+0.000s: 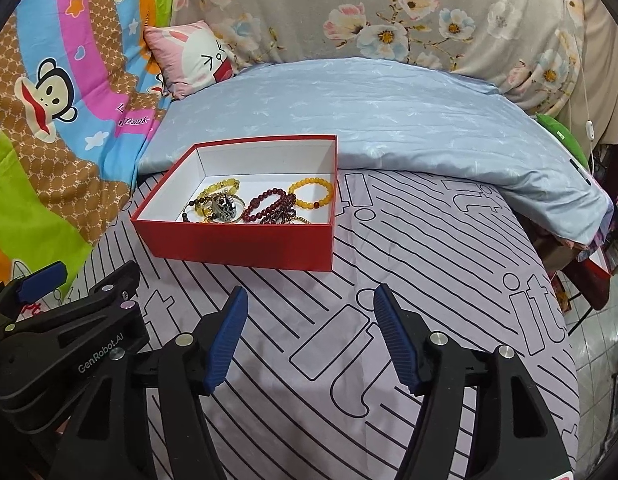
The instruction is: Organize jewelry
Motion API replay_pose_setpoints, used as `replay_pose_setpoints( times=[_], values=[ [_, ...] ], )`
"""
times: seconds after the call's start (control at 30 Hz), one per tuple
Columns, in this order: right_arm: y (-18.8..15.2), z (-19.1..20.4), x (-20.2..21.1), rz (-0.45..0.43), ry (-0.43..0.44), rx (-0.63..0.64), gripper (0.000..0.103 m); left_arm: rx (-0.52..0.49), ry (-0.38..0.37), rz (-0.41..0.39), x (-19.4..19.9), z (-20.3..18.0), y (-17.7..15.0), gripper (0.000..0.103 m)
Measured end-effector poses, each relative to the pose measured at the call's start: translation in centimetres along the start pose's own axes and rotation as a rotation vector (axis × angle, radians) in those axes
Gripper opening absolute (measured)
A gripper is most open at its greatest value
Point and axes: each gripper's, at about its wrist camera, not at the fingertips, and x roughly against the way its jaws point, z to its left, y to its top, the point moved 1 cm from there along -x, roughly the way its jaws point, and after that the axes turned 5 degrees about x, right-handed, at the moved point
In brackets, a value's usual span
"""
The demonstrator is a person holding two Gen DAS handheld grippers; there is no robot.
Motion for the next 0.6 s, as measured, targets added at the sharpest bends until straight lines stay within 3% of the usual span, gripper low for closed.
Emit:
replay_pose_setpoints(
  times=[0.6],
  values=[
    [0.50,0.19,-0.52,0.002,-0.010,0.008,0.067,0.014,0.031,0.005,-0.85,0.49,0.33,0.083]
  ],
)
